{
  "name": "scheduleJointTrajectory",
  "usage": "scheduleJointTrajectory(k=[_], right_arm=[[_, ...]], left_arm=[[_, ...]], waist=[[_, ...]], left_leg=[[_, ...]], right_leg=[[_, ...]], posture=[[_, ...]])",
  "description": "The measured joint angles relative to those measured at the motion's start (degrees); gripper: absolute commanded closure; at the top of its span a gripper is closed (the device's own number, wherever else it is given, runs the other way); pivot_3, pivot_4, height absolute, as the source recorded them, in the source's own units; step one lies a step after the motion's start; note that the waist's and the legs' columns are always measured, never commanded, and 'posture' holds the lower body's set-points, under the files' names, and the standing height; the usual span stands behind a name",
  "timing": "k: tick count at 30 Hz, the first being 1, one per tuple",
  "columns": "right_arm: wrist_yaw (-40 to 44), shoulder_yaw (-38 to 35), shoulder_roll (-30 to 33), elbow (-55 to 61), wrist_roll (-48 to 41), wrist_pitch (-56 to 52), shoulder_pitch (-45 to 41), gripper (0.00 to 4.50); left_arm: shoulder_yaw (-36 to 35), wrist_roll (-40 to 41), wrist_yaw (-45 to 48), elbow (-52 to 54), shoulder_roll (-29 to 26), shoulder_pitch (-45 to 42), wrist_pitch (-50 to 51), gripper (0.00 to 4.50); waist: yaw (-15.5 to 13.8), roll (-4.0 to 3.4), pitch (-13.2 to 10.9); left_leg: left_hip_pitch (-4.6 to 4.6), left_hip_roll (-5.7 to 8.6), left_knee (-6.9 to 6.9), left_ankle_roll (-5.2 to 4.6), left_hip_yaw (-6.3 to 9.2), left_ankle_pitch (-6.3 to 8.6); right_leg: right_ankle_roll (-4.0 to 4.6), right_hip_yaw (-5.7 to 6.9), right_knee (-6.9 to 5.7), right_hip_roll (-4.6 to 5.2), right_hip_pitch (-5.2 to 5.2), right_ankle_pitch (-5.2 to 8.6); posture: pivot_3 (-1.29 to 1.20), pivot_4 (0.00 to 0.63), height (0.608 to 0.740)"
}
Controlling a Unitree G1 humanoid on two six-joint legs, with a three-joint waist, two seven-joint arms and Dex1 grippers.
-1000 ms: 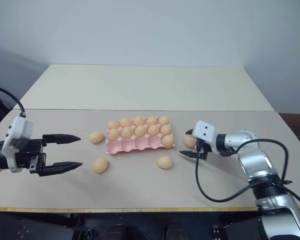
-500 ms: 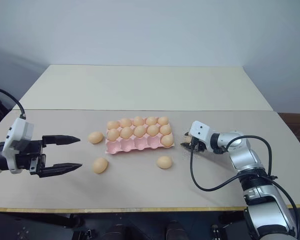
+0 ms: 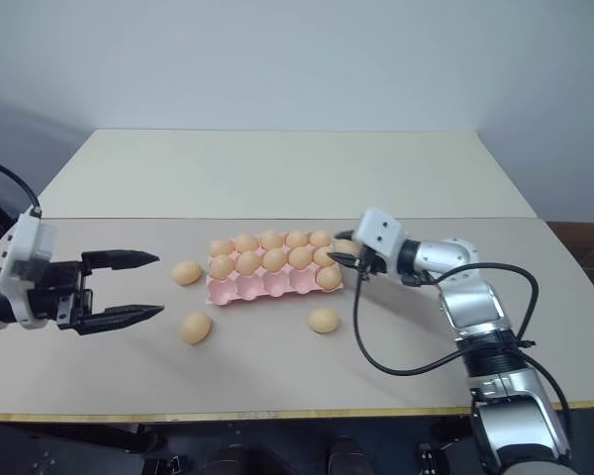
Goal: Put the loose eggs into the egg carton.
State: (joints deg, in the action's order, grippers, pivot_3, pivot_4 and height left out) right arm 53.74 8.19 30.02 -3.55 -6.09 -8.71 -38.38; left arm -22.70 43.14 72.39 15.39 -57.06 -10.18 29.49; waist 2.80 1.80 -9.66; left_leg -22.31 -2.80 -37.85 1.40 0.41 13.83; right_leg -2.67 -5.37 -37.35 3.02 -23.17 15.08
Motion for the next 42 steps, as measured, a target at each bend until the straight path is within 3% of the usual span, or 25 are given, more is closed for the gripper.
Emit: scheduleJointTrajectory(k=[7, 11, 14, 16, 25, 29, 37, 42], right_arm=[[-3.6, 7.4, -8.0, 0.7, 3.3, -2.2, 0.8, 2.85], [-5.5, 9.2, -9.5, -1.5, 5.6, -2.9, 0.7, 1.76], [-5.8, 9.2, -9.3, -2.2, 6.0, -3.4, 0.7, 0.55], [-5.8, 9.1, -9.1, -2.1, 6.0, -3.5, 0.8, 0.06], [-4.4, 3.8, -4.3, 5.5, 1.4, -6.3, 3.2, 0.06], [2.5, -2.8, 3.8, 15.6, -8.1, -10.0, 8.3, 0.06], [19.0, -19.0, 24.3, 24.3, -22.6, -14.6, 23.2, 0.06], [22.7, -23.6, 27.7, 24.6, -24.6, -14.3, 28.8, 0.06]], left_arm=[[1.7, 1.1, -0.3, 0.1, 0.8, -0.9, 1.4, 0.00], [1.9, 1.1, -0.3, 0.1, 0.8, -1.1, 1.4, 0.00], [1.9, 1.1, -0.2, 0.1, 0.8, -1.1, 1.4, 0.00], [1.9, 1.1, -0.2, 0.1, 0.8, -1.1, 1.4, 0.00], [1.9, 0.8, 0.5, -0.3, 0.8, -0.9, 1.4, 0.00], [1.2, -0.3, 2.5, -2.0, -0.8, 1.0, 0.8, 0.00], [-3.4, -4.3, 7.6, -6.9, -3.5, 7.6, -3.9, 0.00], [-5.4, -5.3, 9.8, -7.2, -3.7, 12.2, -5.5, 0.00]], waist=[[-0.2, 0.00, 0.0], [-0.2, 0.00, 0.0], [-0.2, 0.00, 0.0], [-0.2, 0.00, 0.0], [-0.3, 0.00, 0.0], [-0.5, 0.00, 0.0], [-0.3, -0.01, 0.0], [-0.1, 0.00, 0.0]], left_leg=[[-0.04, 0.01, 0.00, 0.00, 0.01, 0.00], [-0.04, 0.02, 0.00, 0.00, 0.01, 0.00], [-0.04, 0.01, 0.00, 0.00, 0.01, 0.00], [-0.04, 0.01, 0.00, 0.00, 0.01, 0.00], [-0.09, 0.01, 0.00, 0.00, 0.02, 0.00], [-0.09, 0.01, 0.00, 0.00, 0.05, 0.00], [-0.02, 0.00, 0.01, 0.00, 0.00, 0.00], [0.05, -0.03, 0.01, -0.01, -0.03, 0.00]], right_leg=[[0.00, 0.02, -0.01, 0.01, -0.04, 0.00], [0.00, 0.02, -0.01, 0.01, -0.04, 0.00], [0.01, 0.02, -0.01, 0.00, -0.05, 0.00], [0.01, 0.02, -0.01, 0.01, -0.05, 0.00], [0.01, 0.03, 0.03, 0.01, -0.06, 0.00], [0.00, 0.07, 0.12, 0.02, 0.00, 0.01], [0.00, 0.04, 0.15, 0.02, 0.04, 0.02], [-0.01, 0.01, 0.14, 0.00, 0.07, 0.03]], posture=[[0.00, 0.150, 0.740], [0.00, 0.150, 0.740], [0.00, 0.150, 0.740], [0.00, 0.150, 0.740], [0.00, 0.150, 0.740], [0.00, 0.150, 0.740], [0.00, 0.150, 0.740], [0.00, 0.150, 0.740]])
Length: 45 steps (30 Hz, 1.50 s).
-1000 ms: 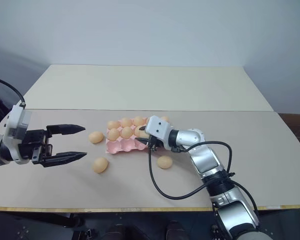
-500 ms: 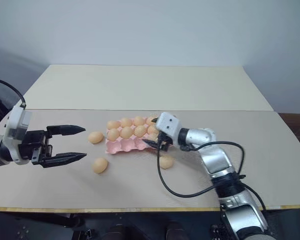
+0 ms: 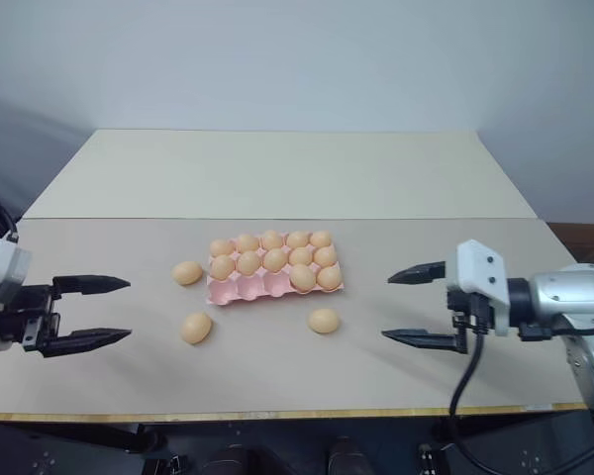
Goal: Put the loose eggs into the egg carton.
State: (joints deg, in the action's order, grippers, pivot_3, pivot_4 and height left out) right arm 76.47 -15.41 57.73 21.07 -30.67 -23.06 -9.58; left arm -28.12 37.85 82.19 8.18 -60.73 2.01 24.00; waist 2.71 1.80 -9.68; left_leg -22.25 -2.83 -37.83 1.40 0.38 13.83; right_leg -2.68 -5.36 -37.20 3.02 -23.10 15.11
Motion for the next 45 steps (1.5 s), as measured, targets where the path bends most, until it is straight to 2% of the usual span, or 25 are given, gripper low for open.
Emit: scheduleJointTrajectory(k=[11, 19, 24, 27, 30, 33, 39, 40, 45], right_arm=[[-3.4, 2.8, -1.2, 1.0, 0.3, 1.4, -1.6, 0.06], [-9.9, 21.7, -10.0, 1.2, 14.6, 7.6, -8.1, 0.06], [-15.0, 32.6, -16.3, -3.7, 26.2, 10.3, -12.7, 0.06], [-18.4, 35.4, -19.4, -7.4, 30.8, 10.2, -14.2, 0.06], [-19.7, 36.2, -19.8, -9.5, 33.3, 10.5, -14.9, 0.06], [-19.4, 36.2, -19.8, -10.5, 34.0, 10.7, -14.8, 0.60], [-18.2, 36.2, -19.8, -10.5, 33.8, 10.7, -14.8, 2.60], [-18.2, 36.1, -20.0, -10.5, 33.8, 10.6, -14.8, 2.76], [-19.0, 34.4, -24.7, -9.6, 29.6, 6.6, -18.1, 2.76]], left_arm=[[0.0, -0.1, -0.5, 2.0, 0.0, 0.1, 0.0, 0.00], [5.6, 0.5, -0.4, 4.8, 0.3, -3.6, 0.2, 0.00], [8.1, 0.6, -0.4, 4.9, 0.9, -5.7, 0.2, 0.00], [8.6, 0.6, -0.4, 4.9, 1.1, -6.0, 0.2, 0.00], [9.1, 0.6, -0.4, 4.9, 1.4, -6.1, 0.2, 0.00], [9.1, 0.6, -0.3, 4.9, 1.4, -6.0, 0.2, 0.00], [9.1, 0.6, -0.2, 4.9, 1.4, -5.8, 0.2, 0.00], [9.1, 0.6, -0.2, 4.9, 1.4, -5.8, 0.2, 0.00], [7.6, 2.1, -2.3, 4.6, 3.0, -6.2, 0.7, 0.00]], waist=[[-0.2, 0.00, 0.0], [-0.1, 0.00, 0.0], [-0.2, 0.01, 0.0], [-0.3, 0.00, 0.0], [-0.5, 0.01, 0.0], [-0.3, 0.01, 0.0], [-0.2, 0.01, 0.0], [-0.2, 0.01, 0.0], [0.0, 0.01, 0.0]], left_leg=[[-0.08, 0.01, 0.00, 0.00, 0.00, 0.00], [-0.17, 0.01, 0.00, 0.00, 0.00, 0.00], [-0.14, 0.01, -0.02, 0.00, 0.00, 0.00], [-0.13, 0.02, -0.02, 0.00, 0.00, 0.00], [-0.16, 0.02, -0.02, 0.00, 0.00, 0.00], [-0.14, 0.02, -0.02, 0.00, 0.01, 0.00], [-0.09, 0.02, -0.02, 0.00, 0.01, 0.00], [-0.09, 0.02, -0.02, 0.00, 0.01, 0.00], [-0.08, 0.00, -0.02, 0.00, 0.03, 0.00]], right_leg=[[-0.02, 0.00, 0.05, 0.02, -0.03, 0.01], [-0.01, -0.01, 0.03, -0.01, -0.15, 0.01], [0.00, 0.00, 0.01, -0.01, -0.12, 0.00], [0.00, 0.00, -0.01, -0.01, -0.12, 0.00], [0.00, 0.02, 0.01, 0.00, -0.12, 0.00], [0.01, 0.02, -0.01, 0.00, -0.12, -0.01], [0.01, 0.01, -0.02, -0.01, -0.08, -0.01], [0.01, 0.01, -0.02, -0.01, -0.08, -0.01], [0.02, 0.00, -0.08, -0.02, -0.10, -0.01]], posture=[[0.00, 0.150, 0.740], [0.00, 0.150, 0.740], [0.00, 0.150, 0.740], [0.00, 0.150, 0.740], [0.00, 0.150, 0.740], [0.00, 0.150, 0.740], [0.00, 0.150, 0.740], [0.00, 0.150, 0.740], [0.00, 0.150, 0.740]])
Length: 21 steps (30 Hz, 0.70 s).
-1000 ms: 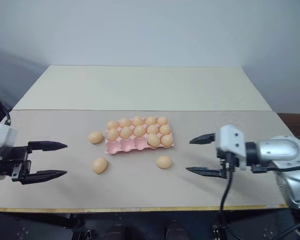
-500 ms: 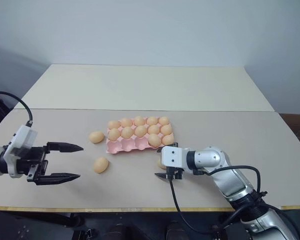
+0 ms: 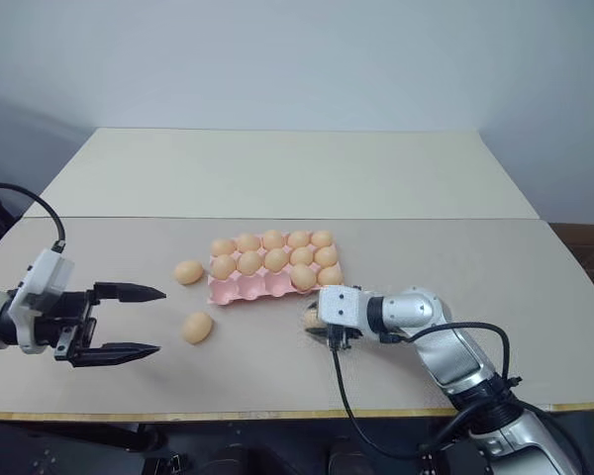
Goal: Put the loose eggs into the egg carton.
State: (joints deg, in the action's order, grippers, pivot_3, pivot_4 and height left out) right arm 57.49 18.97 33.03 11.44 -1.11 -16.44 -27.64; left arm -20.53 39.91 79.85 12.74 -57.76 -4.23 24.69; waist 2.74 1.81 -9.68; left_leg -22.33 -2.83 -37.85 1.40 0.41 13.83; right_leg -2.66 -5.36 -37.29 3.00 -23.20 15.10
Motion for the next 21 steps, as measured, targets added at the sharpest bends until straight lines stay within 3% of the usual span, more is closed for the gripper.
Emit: scheduleJointTrajectory(k=[6, 12, 15, 20, 21], right_arm=[[-3.0, -0.2, -6.4, -0.6, -1.0, -1.9, -6.4, 2.76], [-8.9, 2.6, -11.8, -10.2, 4.3, -0.6, -10.3, 2.76], [-10.0, 3.3, -13.4, -12.2, 5.0, -0.3, -10.8, 1.97], [-10.1, 3.0, -13.6, -12.6, 5.4, -0.1, -11.4, 0.19], [-10.0, 2.7, -13.5, -12.4, 5.1, -0.3, -11.3, 0.03]], left_arm=[[-5.3, 1.0, -4.3, -1.0, 0.4, 0.1, 1.6, 0.00], [-8.6, 1.3, -5.5, -0.4, 0.6, 3.0, 2.0, 0.00], [-9.7, 2.1, -5.8, 0.7, 0.7, 3.6, 2.2, 0.00], [-10.0, 2.4, -6.5, 1.6, 0.7, 4.6, 3.1, 0.00], [-10.0, 2.6, -6.5, 1.7, 0.7, 4.6, 3.1, 0.00]], waist=[[-0.1, 0.00, 0.0], [-0.1, 0.00, 0.0], [-0.2, 0.00, 0.0], [-0.1, 0.00, 0.0], [-0.1, 0.00, 0.0]], left_leg=[[-0.02, 0.00, 0.00, 0.00, 0.04, 0.00], [-0.02, 0.00, 0.01, 0.00, 0.03, 0.00], [-0.04, 0.01, 0.01, 0.00, 0.03, 0.00], [-0.01, 0.00, 0.01, 0.00, 0.04, 0.00], [-0.01, 0.00, 0.01, 0.00, 0.04, 0.00]], right_leg=[[0.00, 0.03, 0.01, 0.00, 0.00, 0.00], [0.03, 0.04, -0.03, 0.00, -0.04, 0.00], [0.02, 0.05, -0.03, 0.02, -0.04, -0.01], [0.03, 0.05, -0.06, 0.01, -0.04, -0.01], [0.03, 0.05, -0.08, 0.01, -0.04, -0.01]], posture=[[0.00, 0.150, 0.740], [0.00, 0.150, 0.740], [0.00, 0.150, 0.740], [0.00, 0.150, 0.740], [0.00, 0.150, 0.740]])
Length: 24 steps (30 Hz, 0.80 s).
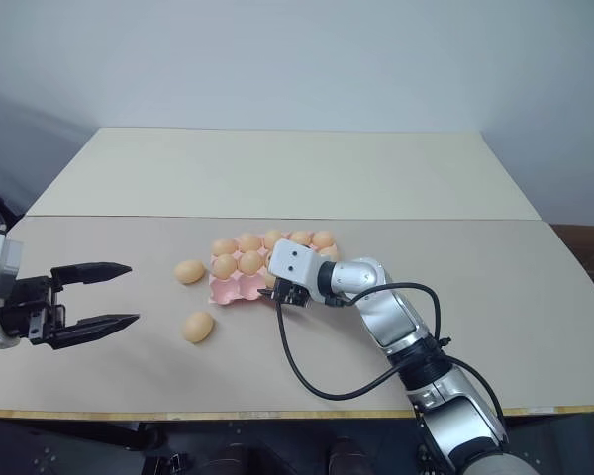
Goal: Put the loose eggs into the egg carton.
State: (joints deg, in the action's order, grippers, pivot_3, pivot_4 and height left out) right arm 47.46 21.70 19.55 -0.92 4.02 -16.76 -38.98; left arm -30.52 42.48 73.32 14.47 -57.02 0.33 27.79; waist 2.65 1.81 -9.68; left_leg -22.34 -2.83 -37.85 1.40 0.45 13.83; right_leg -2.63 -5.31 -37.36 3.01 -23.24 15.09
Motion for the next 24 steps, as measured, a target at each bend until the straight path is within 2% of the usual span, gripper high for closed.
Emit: scheduleJointTrajectory(k=[5, 14, 18, 21, 24], right_arm=[[3.1, -5.7, 4.5, 8.6, -6.1, -2.3, 1.6, 0.03], [16.5, -26.0, 21.7, 22.6, -29.2, -10.4, 14.3, 0.03], [27.6, -37.6, 31.9, 21.1, -39.4, -12.7, 21.7, 0.03], [31.3, -40.8, 35.2, 20.5, -41.3, -11.8, 23.3, 0.03], [31.5, -40.5, 35.3, 19.9, -41.3, -11.0, 24.0, 0.03]], left_arm=[[0.2, 0.3, 0.0, 0.2, 0.0, -0.2, 0.0, 0.00], [0.4, -0.9, 4.9, -3.6, -2.1, -1.2, -1.8, 0.00], [-0.2, -1.1, 7.6, -5.9, -3.3, -1.4, -2.8, 0.00], [-0.3, -1.7, 8.6, -6.3, -3.4, -1.3, -3.2, 0.00], [-0.3, -1.9, 8.9, -6.3, -3.4, -1.3, -3.7, 0.00]], waist=[[-0.3, 0.00, 0.0], [0.0, 0.01, 0.0], [-0.2, 0.01, 0.0], [0.2, 0.01, 0.0], [0.2, 0.01, 0.0]], left_leg=[[-0.05, 0.00, 0.00, 0.00, 0.02, 0.00], [0.05, -0.03, 0.01, 0.00, 0.01, 0.00], [0.00, 0.01, 0.02, -0.01, -0.03, 0.00], [0.09, -0.05, 0.02, -0.01, -0.05, 0.00], [0.10, -0.07, 0.02, -0.01, -0.06, 0.00]], right_leg=[[-0.01, 0.06, 0.10, 0.02, 0.03, 0.00], [0.01, 0.03, 0.15, -0.03, 0.12, 0.00], [-0.01, 0.02, 0.22, 0.03, 0.13, 0.02], [0.00, -0.03, 0.20, -0.04, 0.15, 0.02], [-0.01, -0.08, 0.18, -0.07, 0.13, 0.02]], posture=[[0.00, 0.150, 0.740], [0.00, 0.150, 0.740], [0.00, 0.150, 0.740], [0.00, 0.150, 0.740], [0.00, 0.150, 0.740]])
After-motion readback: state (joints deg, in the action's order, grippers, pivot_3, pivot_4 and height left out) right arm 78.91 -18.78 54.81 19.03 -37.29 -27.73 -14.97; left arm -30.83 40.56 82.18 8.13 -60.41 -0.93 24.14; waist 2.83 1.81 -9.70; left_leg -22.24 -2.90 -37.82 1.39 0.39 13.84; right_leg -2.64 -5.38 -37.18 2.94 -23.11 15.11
